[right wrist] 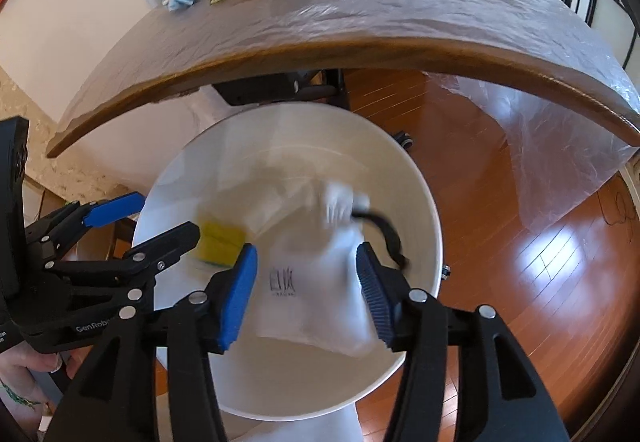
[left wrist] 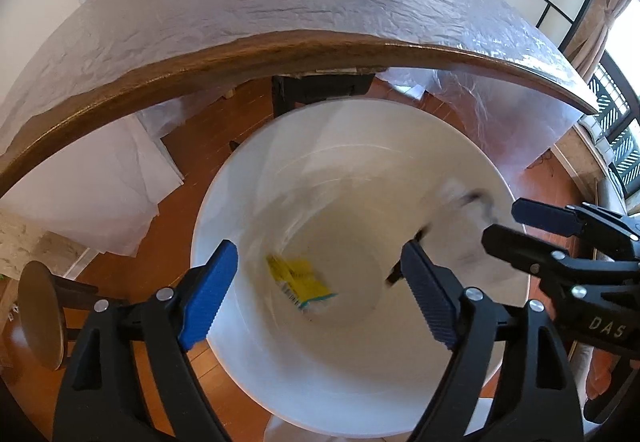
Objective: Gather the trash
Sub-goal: 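Open both tools to drop the pack and pouch into the bin, then grasp the blue face mask with the left tool while the right tool grasps the teal sponge block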
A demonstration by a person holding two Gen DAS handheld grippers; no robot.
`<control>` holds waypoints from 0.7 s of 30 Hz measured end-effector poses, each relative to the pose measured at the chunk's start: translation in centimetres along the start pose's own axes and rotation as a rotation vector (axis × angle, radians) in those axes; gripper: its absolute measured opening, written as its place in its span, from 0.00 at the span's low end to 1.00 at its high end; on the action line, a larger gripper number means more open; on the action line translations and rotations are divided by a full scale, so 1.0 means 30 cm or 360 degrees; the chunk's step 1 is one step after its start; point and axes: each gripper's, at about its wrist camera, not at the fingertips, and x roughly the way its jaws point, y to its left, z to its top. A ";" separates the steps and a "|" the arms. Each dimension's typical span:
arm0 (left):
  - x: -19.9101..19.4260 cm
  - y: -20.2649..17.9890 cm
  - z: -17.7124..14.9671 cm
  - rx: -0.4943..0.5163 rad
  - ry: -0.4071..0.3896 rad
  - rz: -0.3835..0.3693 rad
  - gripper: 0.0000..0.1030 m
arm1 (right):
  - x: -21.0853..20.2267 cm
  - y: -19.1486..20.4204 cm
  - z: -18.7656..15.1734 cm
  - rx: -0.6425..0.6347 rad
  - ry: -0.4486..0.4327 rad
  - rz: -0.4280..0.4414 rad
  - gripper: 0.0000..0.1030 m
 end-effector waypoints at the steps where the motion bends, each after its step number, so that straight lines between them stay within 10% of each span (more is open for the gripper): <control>1: -0.001 0.000 0.001 -0.0003 -0.0002 -0.0003 0.83 | -0.005 -0.002 0.003 0.0004 -0.0009 0.0001 0.53; 11: -0.180 0.018 0.042 0.0003 -0.0183 -0.0055 0.83 | -0.193 0.049 0.080 -0.0057 -0.0232 0.0069 0.55; 14: -0.290 0.051 0.107 -0.0025 -0.0338 -0.0025 0.98 | -0.288 0.086 0.151 -0.0117 -0.0401 0.0030 0.71; 21: -0.345 0.177 0.324 -0.0106 -0.0476 0.0126 0.99 | -0.295 0.135 0.341 -0.0158 -0.0511 -0.0039 0.77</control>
